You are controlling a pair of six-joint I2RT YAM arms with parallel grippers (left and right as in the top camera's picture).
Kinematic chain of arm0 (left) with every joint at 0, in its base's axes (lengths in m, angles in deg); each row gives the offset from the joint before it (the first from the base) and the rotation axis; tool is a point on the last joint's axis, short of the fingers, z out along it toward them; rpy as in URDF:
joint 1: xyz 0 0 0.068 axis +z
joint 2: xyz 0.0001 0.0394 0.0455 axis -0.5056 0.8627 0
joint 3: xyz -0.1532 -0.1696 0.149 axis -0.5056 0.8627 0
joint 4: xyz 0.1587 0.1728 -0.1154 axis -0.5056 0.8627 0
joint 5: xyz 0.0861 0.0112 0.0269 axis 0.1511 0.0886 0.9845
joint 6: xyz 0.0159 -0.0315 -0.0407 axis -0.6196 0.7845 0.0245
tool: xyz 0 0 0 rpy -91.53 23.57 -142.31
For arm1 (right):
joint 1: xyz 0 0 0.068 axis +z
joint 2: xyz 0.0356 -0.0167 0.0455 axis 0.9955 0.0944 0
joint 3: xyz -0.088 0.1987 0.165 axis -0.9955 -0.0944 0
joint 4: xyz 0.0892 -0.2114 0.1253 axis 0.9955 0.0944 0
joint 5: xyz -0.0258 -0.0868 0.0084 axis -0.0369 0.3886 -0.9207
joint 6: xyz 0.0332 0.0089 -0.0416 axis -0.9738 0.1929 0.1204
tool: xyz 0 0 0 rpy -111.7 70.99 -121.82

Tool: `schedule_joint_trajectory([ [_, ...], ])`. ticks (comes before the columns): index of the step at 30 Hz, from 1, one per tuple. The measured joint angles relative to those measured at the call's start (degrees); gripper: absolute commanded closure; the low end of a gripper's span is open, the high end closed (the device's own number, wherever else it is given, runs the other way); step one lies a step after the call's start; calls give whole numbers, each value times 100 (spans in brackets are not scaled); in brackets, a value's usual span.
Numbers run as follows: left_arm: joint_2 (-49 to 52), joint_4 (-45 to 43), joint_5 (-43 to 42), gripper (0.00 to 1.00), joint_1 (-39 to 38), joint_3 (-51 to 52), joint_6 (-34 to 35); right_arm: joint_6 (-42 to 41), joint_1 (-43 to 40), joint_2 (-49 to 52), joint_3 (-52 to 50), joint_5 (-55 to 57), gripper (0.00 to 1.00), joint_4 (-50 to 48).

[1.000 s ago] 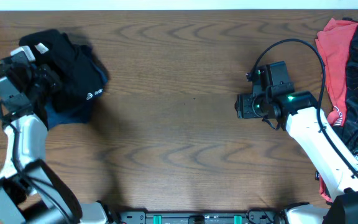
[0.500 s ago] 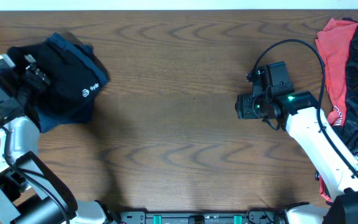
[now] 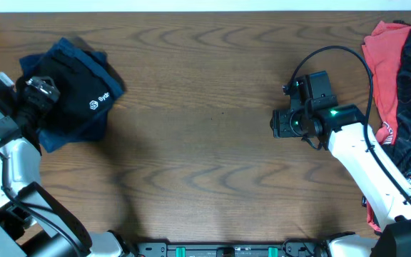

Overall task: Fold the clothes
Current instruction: 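Press and adjust the black shirt on the stack with the left gripper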

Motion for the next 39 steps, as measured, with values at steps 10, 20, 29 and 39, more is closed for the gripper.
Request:
schedule_joint_trajectory([
  [10, 2, 369, -151, 88, 2, 2, 160, 0, 0, 0, 0, 0, 38, 59],
  [20, 2, 356, -153, 94, 2, 2, 127, 0, 0, 0, 0, 0, 38, 68],
  [29, 2, 361, 170, 94, 457, 2, 166, 0, 0, 0, 0, 2, 38, 74],
  [39, 501, 326, 730, 89, 581, 2, 168, 0, 0, 0, 0, 0, 38, 96],
])
